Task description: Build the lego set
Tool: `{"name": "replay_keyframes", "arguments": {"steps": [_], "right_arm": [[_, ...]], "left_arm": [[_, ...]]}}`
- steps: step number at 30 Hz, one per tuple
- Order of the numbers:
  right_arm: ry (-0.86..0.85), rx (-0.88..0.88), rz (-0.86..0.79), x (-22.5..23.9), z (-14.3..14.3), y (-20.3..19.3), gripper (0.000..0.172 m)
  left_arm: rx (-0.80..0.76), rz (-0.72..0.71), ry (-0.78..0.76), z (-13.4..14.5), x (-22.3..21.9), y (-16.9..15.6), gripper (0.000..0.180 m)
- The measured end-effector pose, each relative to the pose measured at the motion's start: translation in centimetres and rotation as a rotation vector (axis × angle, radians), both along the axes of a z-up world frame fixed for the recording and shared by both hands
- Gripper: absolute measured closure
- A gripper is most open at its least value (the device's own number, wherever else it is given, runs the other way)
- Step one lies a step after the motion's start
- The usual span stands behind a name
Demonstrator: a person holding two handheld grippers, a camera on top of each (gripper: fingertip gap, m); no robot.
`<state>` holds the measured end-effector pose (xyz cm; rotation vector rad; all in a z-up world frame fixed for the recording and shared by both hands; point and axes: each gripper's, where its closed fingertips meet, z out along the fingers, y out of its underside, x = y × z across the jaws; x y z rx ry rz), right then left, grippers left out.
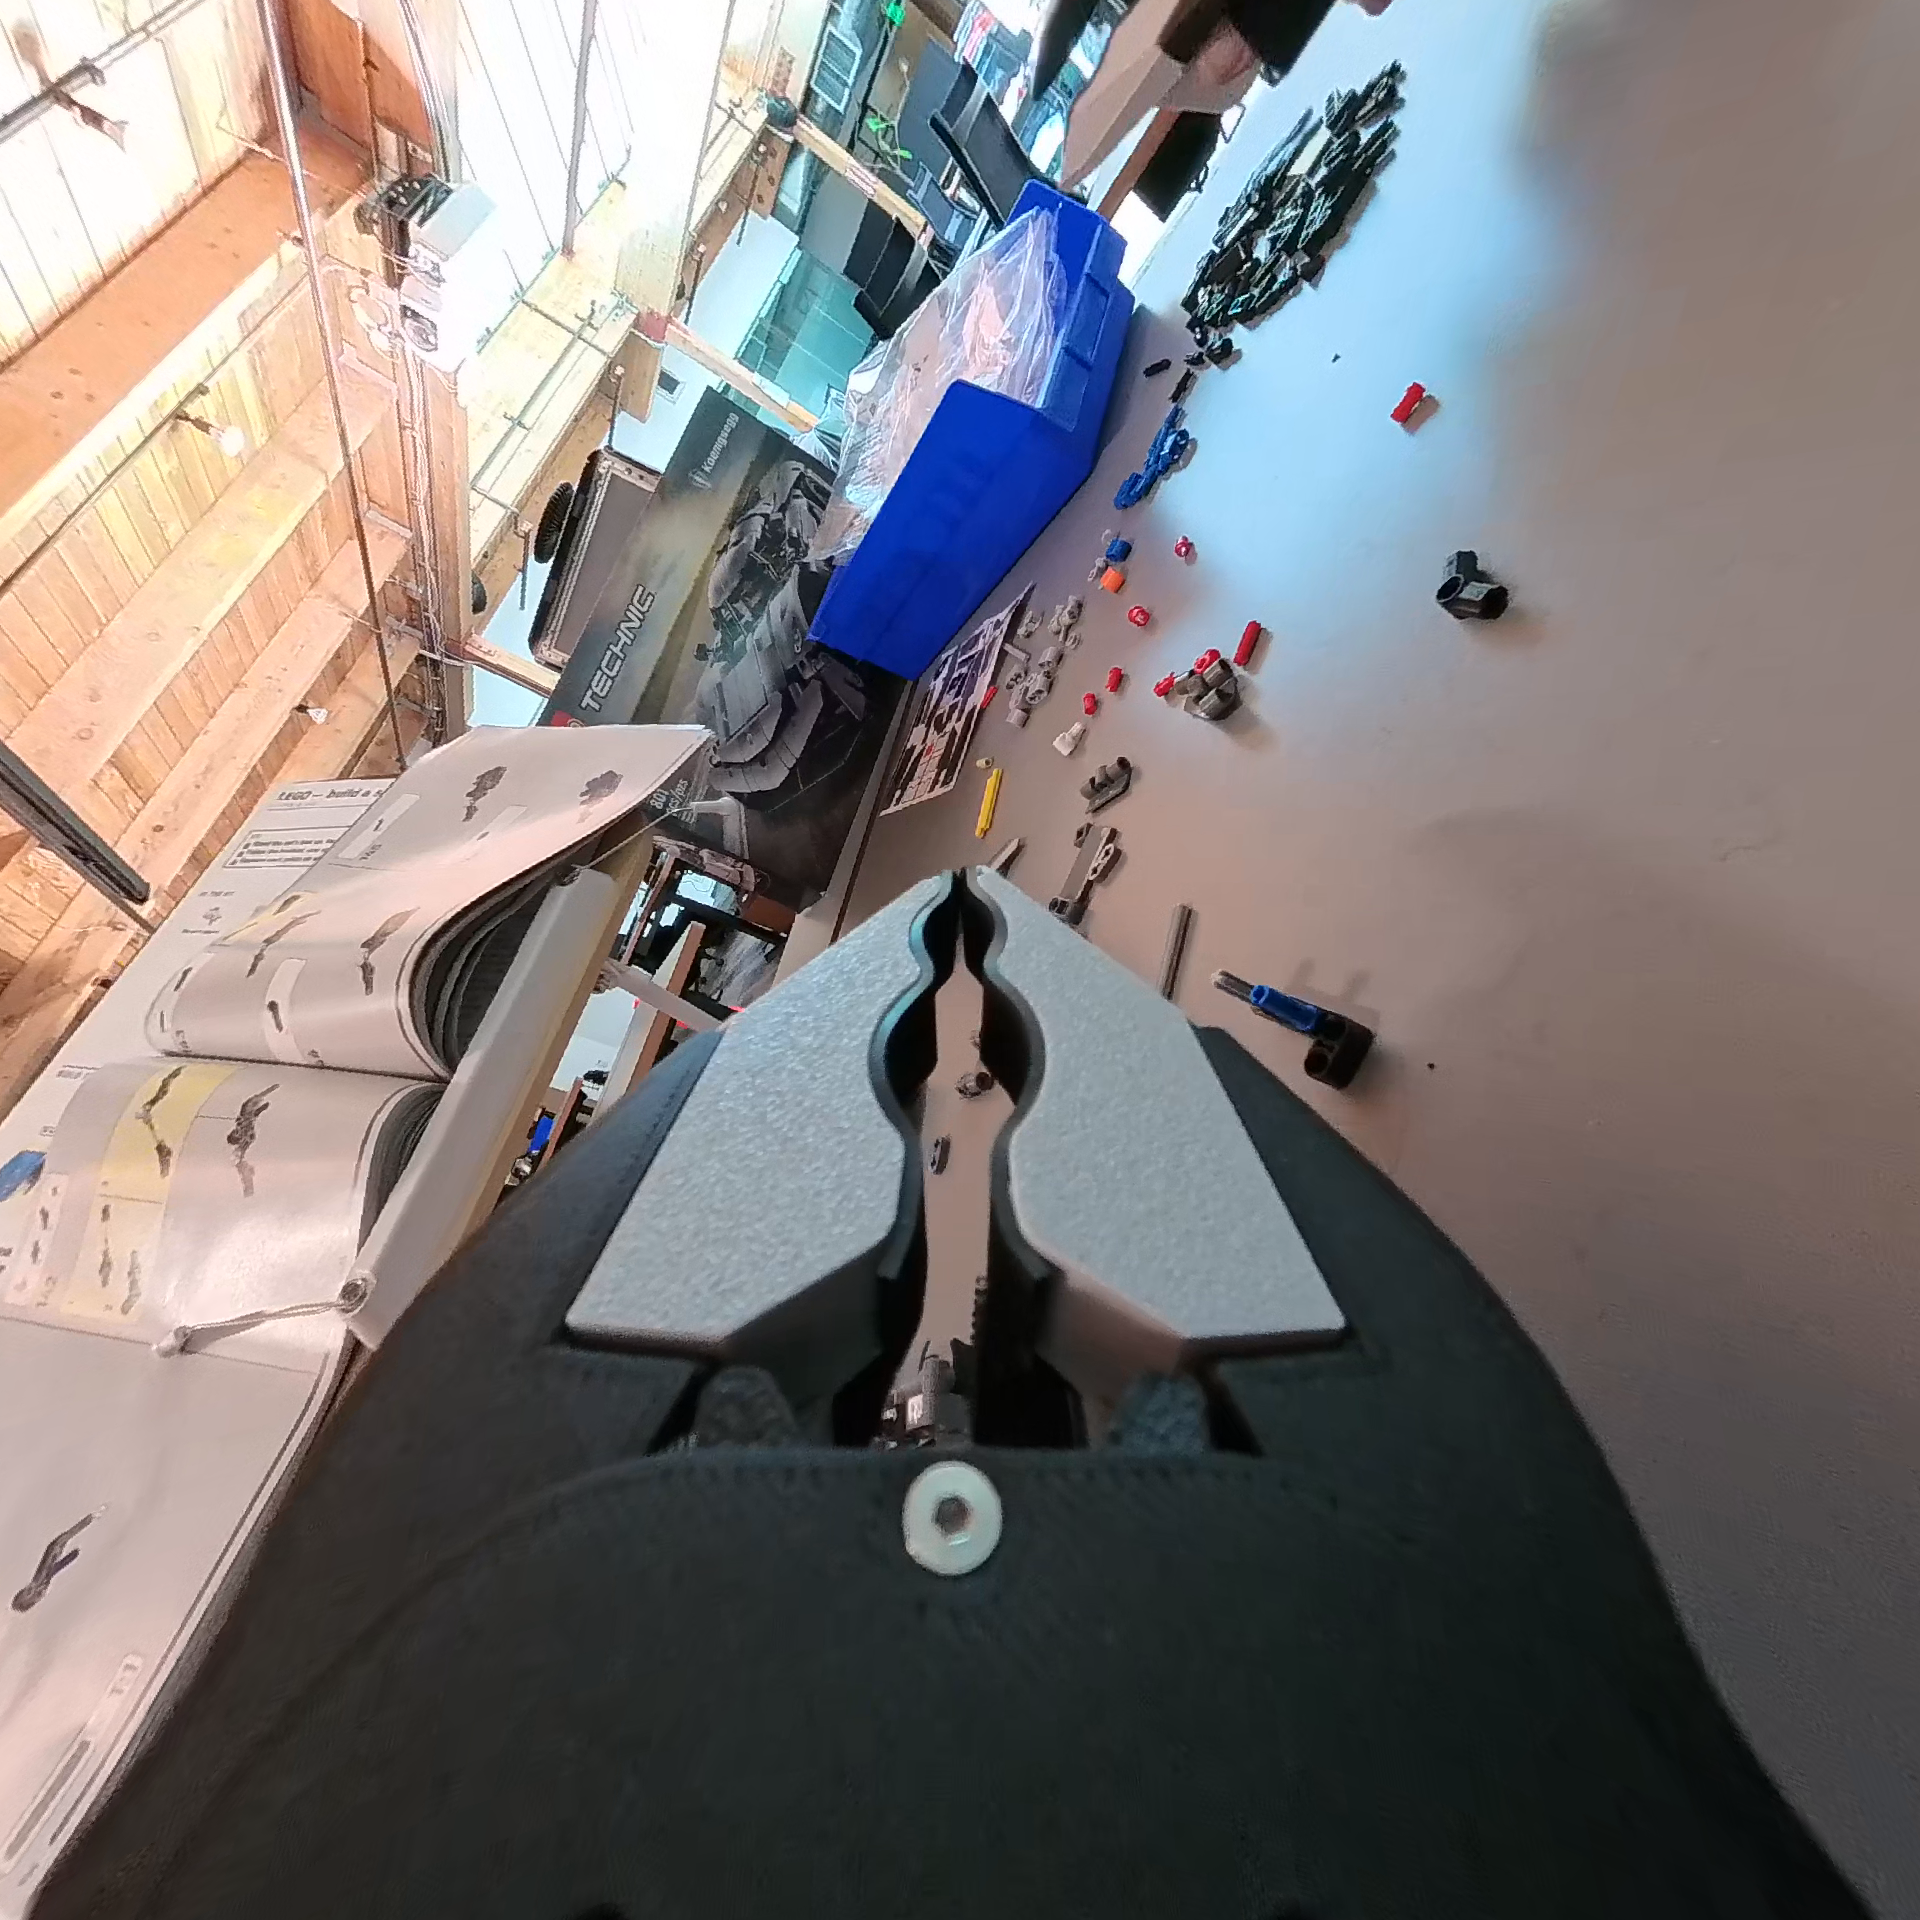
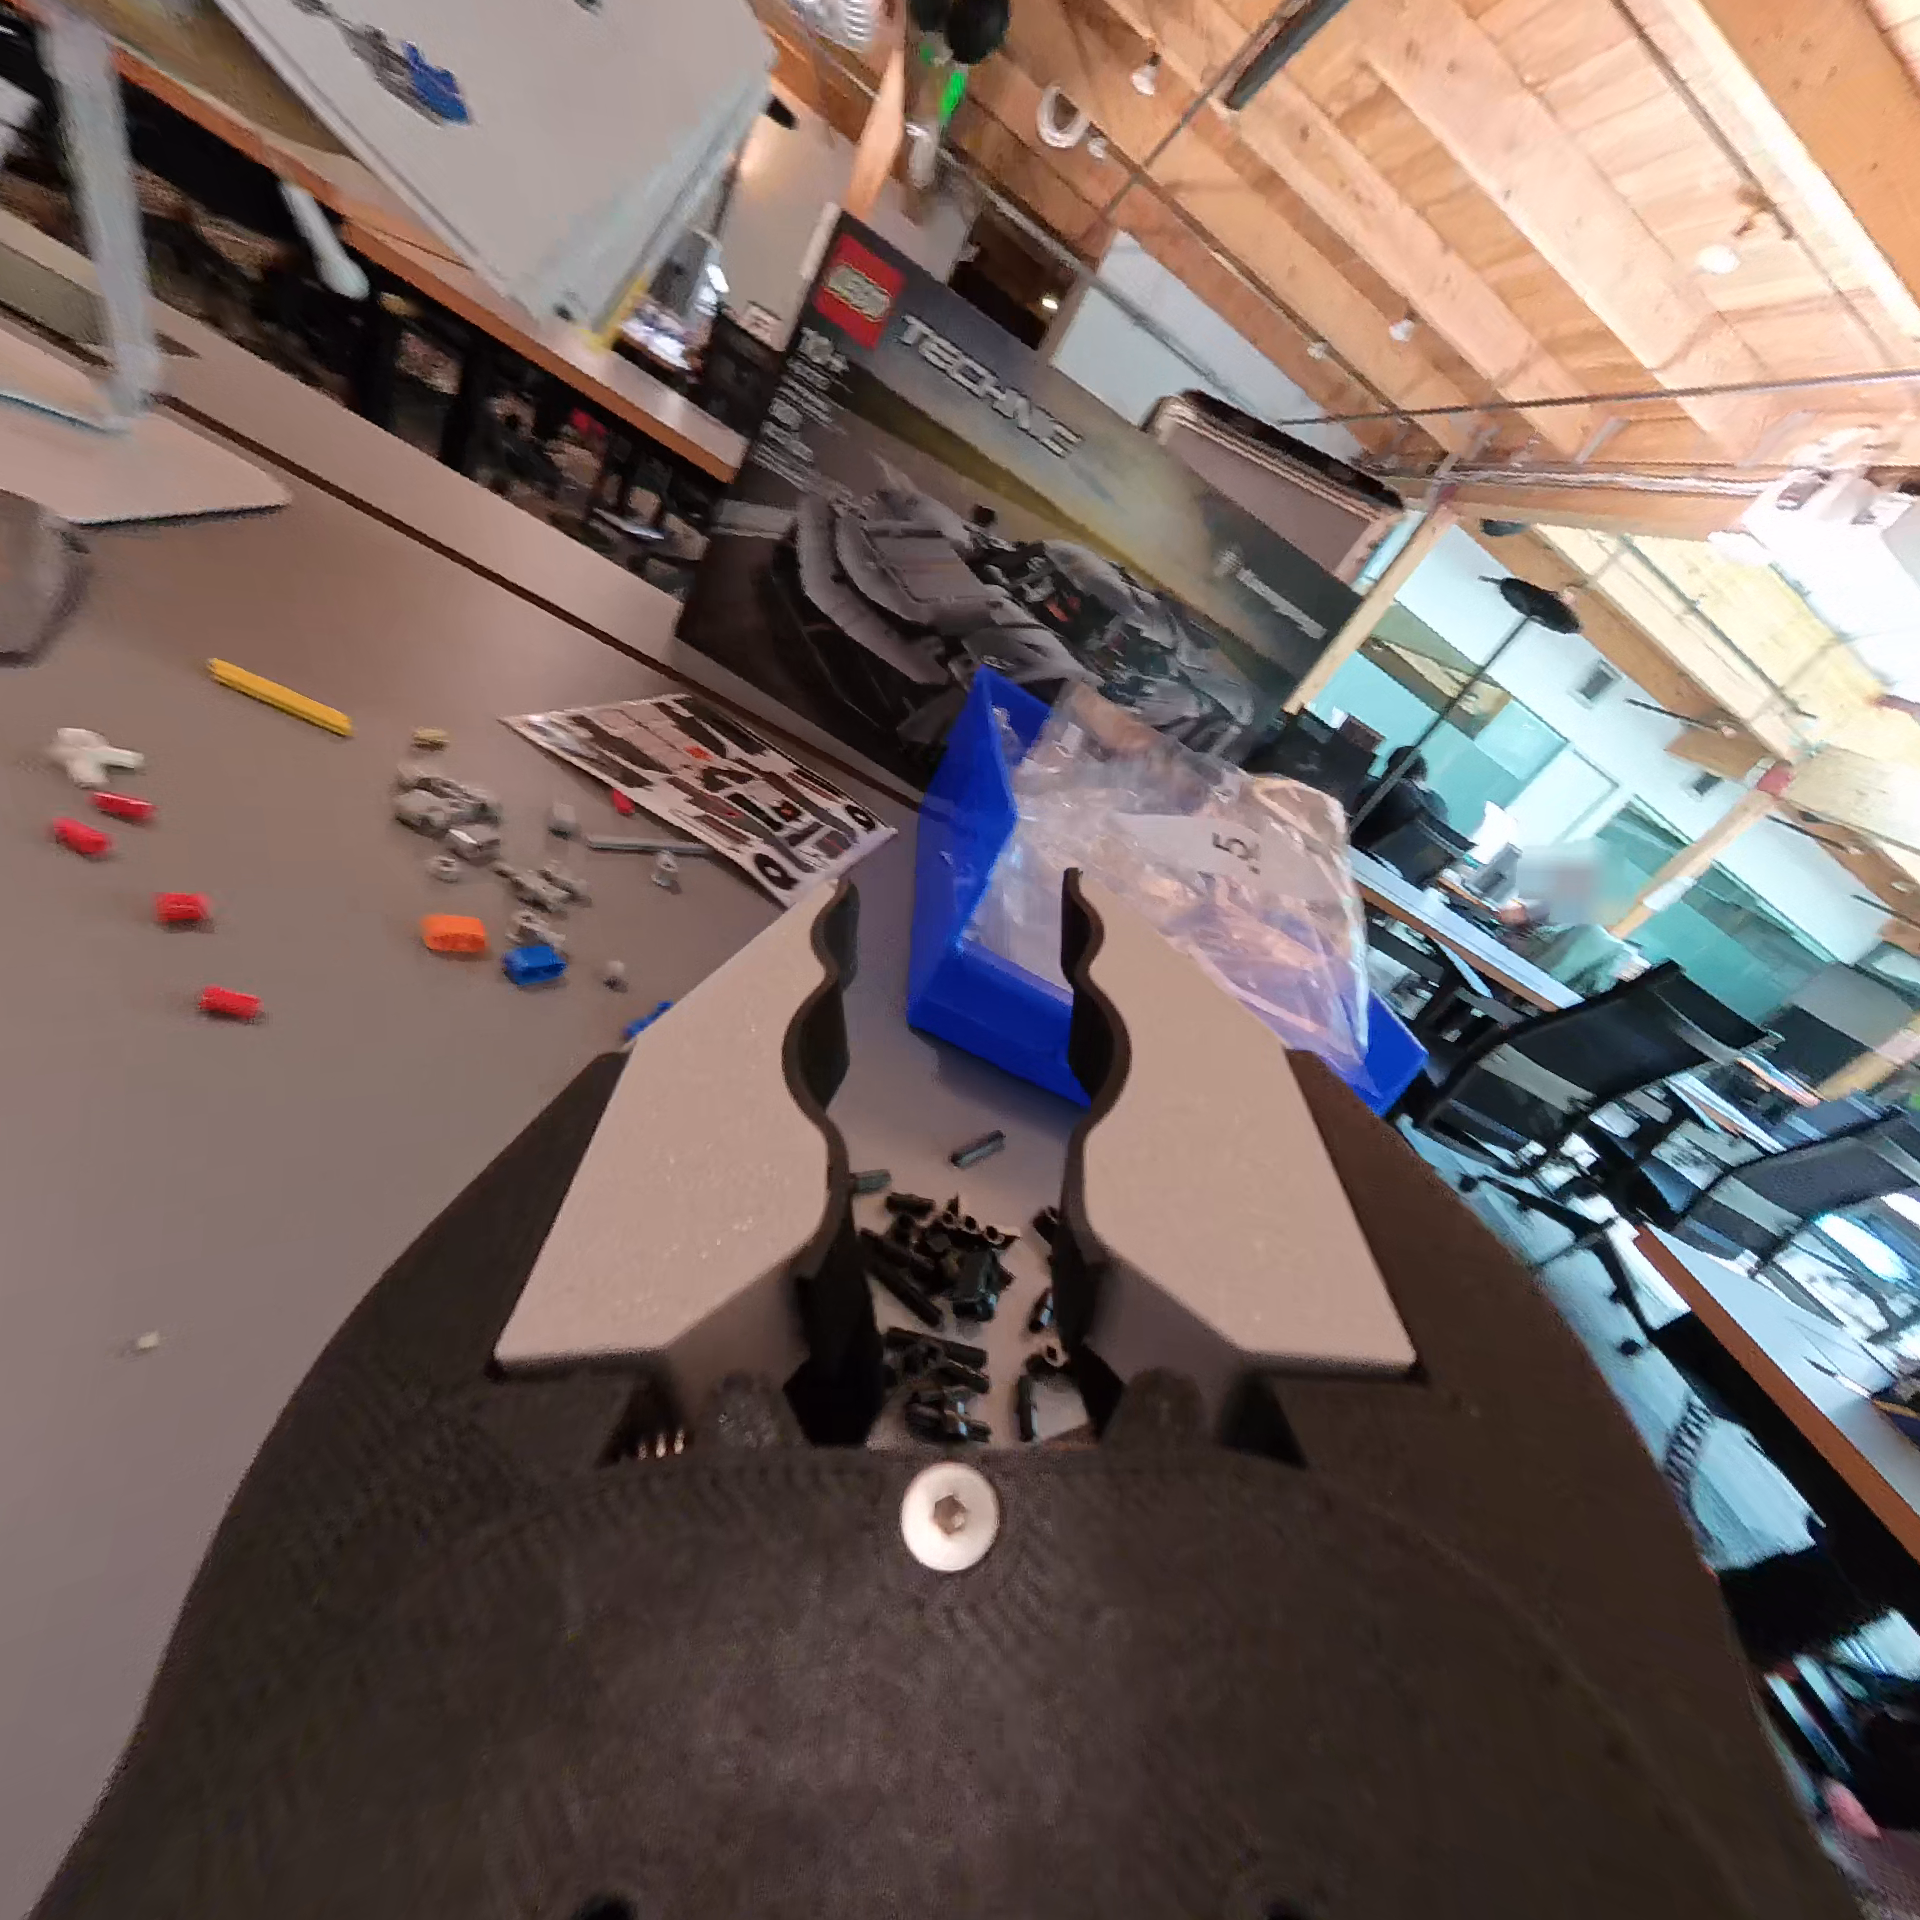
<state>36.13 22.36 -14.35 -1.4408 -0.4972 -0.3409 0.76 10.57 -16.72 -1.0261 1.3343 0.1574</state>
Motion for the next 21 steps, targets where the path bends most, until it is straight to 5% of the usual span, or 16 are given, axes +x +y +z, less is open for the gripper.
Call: {"name": "replay_keyframes", "arguments": {"steps": [6,12,21], "right_arm": [[0.026,-0.215,0.312,-8.3,-0.7,-1.1,0.135],[-0.148,-0.531,0.712,-20.2,-3.5,-2.9,0.139],[-0.378,-0.773,0.889,-28.1,-7.4,-1.8,0.143]], "left_arm": [[-0.008,0.012,0.002,-0.2,-0.2,0.4,0.18],[-0.012,0.01,0.013,-0.5,-0.1,0.4,0.18],[0.002,0.017,0.007,0.0,-0.4,0.4,0.18]]}}
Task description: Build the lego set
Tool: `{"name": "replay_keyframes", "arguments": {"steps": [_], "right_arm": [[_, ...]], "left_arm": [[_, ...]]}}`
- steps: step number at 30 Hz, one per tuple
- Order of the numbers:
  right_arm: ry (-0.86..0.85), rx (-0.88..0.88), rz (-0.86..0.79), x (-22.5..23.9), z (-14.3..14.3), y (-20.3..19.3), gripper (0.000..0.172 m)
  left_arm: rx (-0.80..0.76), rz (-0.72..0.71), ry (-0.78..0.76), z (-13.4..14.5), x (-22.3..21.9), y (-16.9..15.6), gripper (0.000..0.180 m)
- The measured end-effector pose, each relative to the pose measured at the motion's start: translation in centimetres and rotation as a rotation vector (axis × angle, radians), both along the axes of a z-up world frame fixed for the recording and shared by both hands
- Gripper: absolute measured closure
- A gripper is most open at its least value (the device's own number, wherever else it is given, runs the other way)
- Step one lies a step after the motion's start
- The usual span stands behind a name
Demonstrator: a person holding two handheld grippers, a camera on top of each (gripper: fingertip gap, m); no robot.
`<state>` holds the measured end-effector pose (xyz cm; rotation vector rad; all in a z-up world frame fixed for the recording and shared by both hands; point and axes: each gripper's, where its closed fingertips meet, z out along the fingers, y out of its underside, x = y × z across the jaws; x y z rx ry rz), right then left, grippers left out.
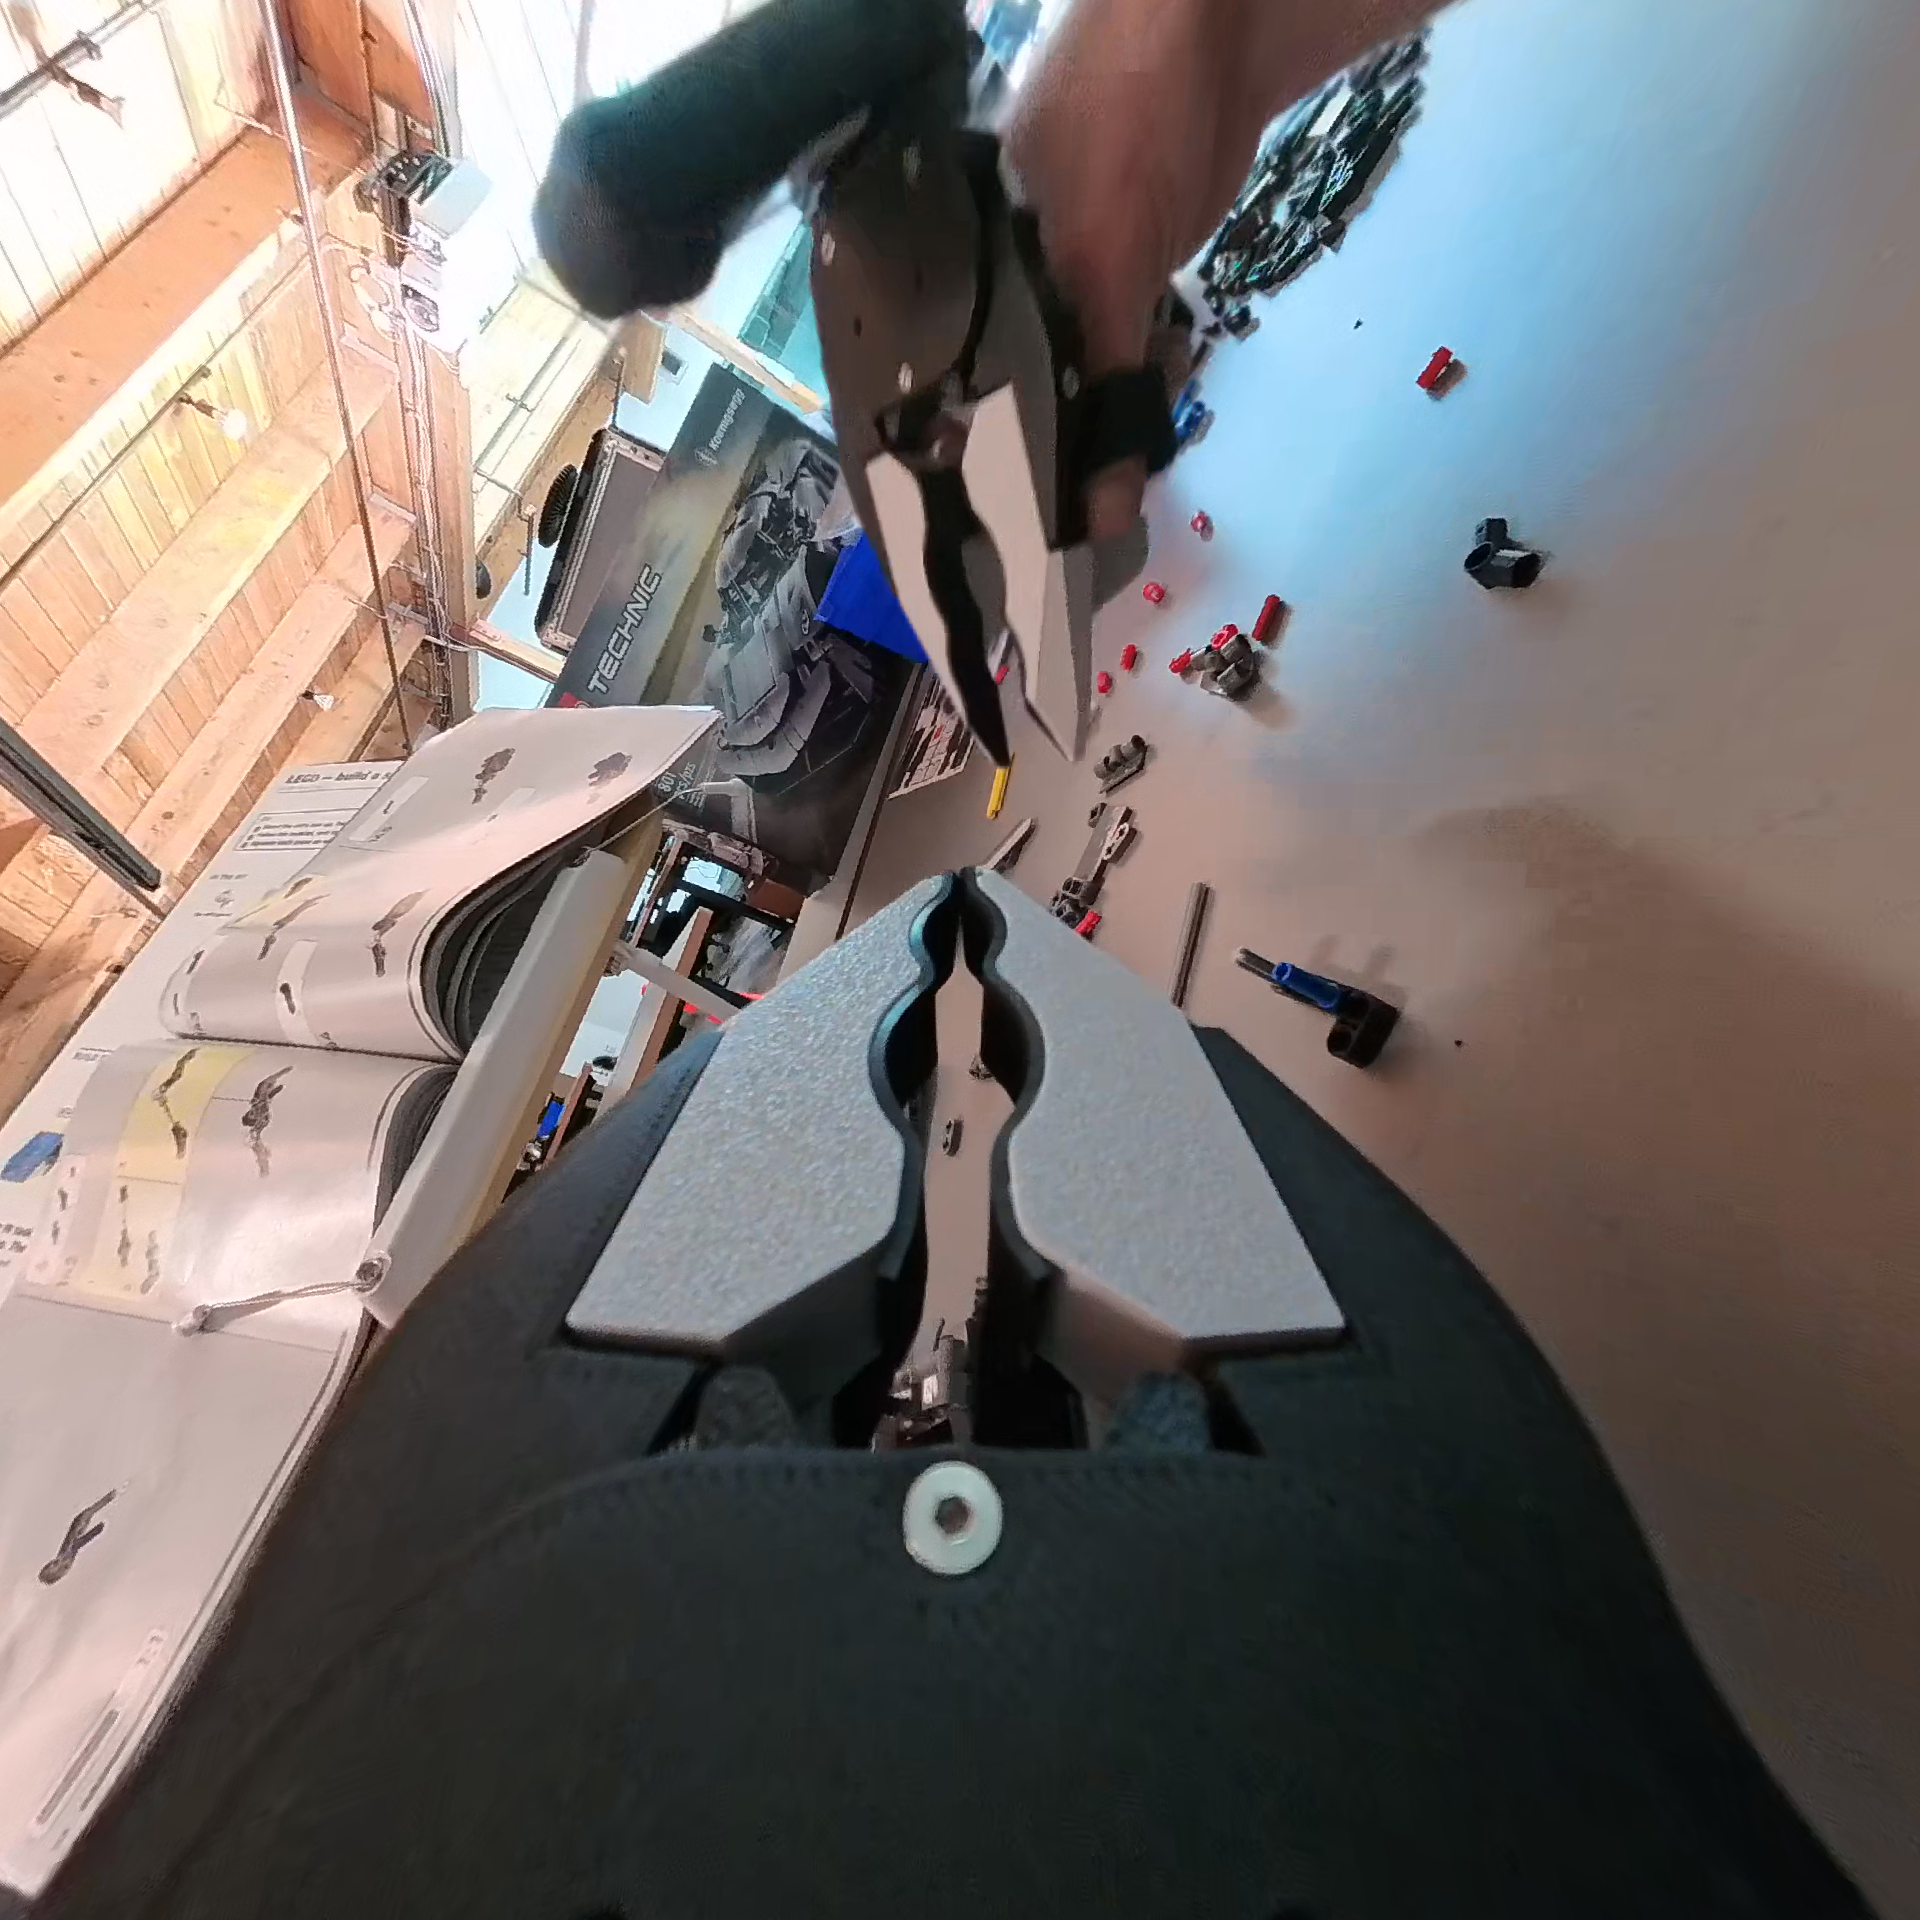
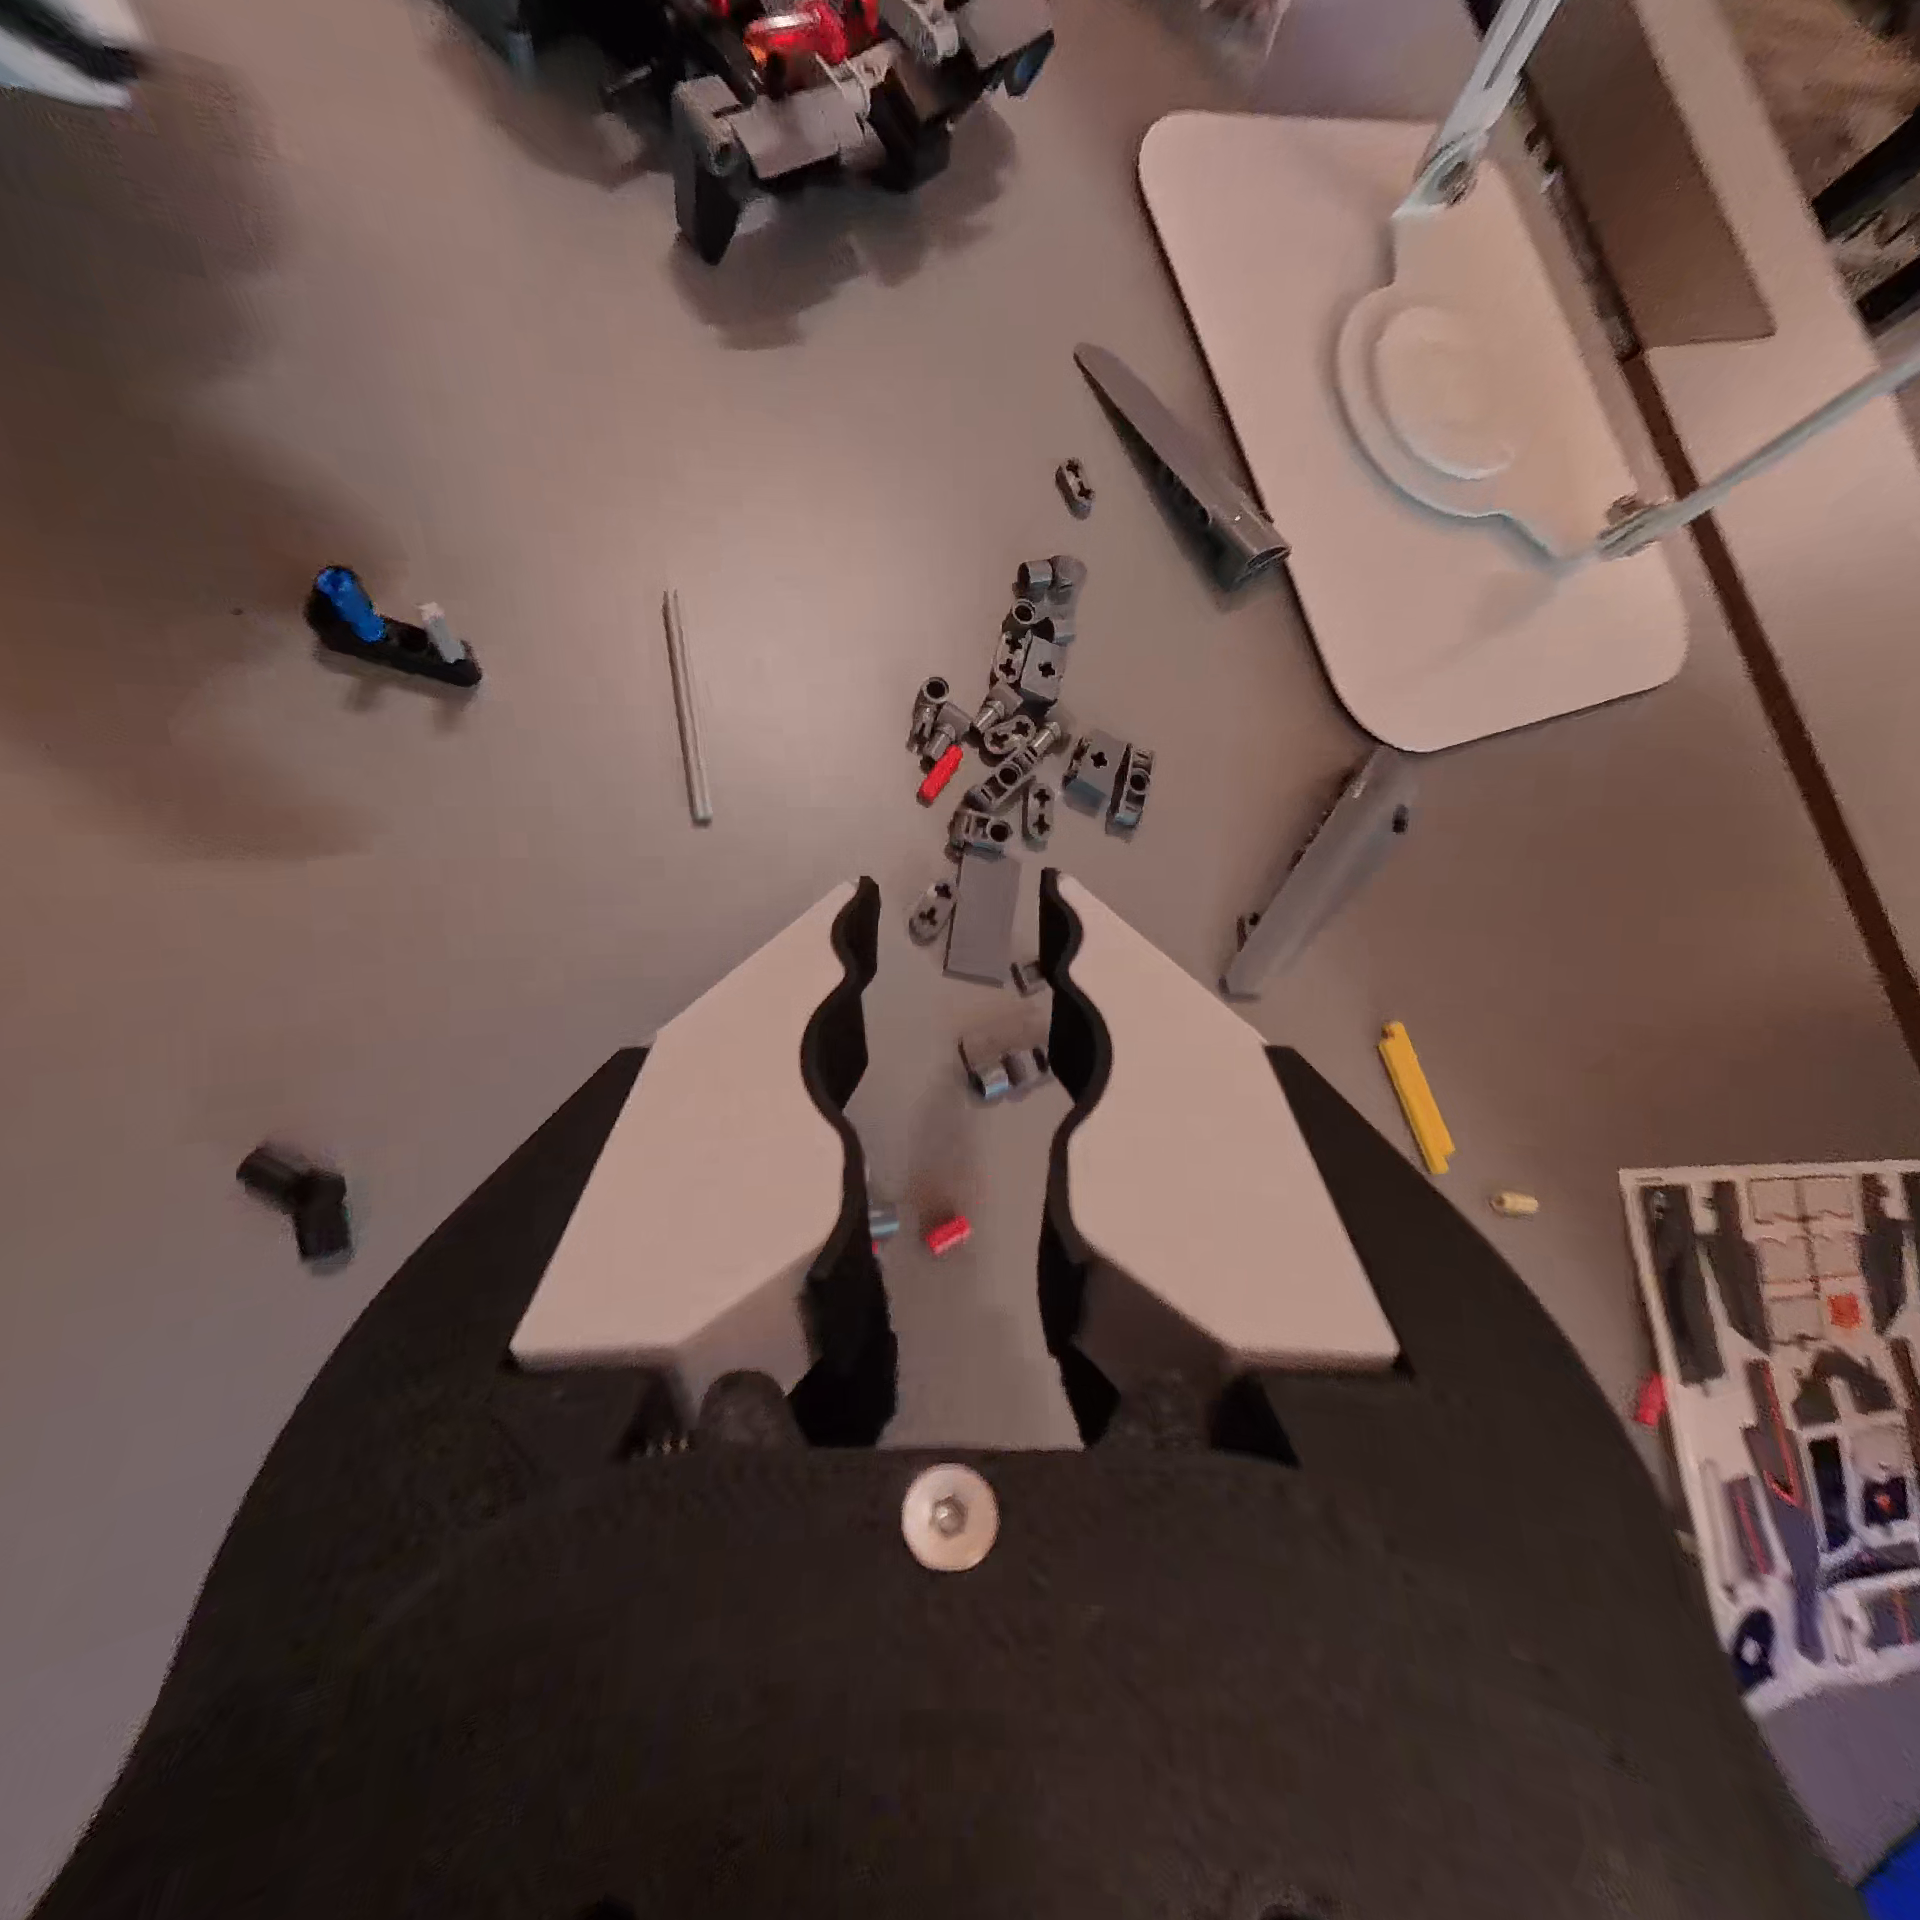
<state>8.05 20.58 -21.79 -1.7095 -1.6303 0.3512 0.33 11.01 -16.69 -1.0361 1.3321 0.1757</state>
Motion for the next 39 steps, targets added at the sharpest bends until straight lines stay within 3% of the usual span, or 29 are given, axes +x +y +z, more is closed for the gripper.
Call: {"name": "replay_keyframes", "arguments": {"steps": [15,39], "right_arm": [[-0.107,-0.181,-0.115,-2.2,-4.3,2.4,0.155],[-0.06,-0.231,-0.108,-2.4,-3.9,1.4,0.159]], "left_arm": [[-0.005,-0.015,-0.003,0.2,-0.1,-0.3,0.18],[-0.014,-0.01,0.005,-0.1,-0.2,0.0,0.18]]}}
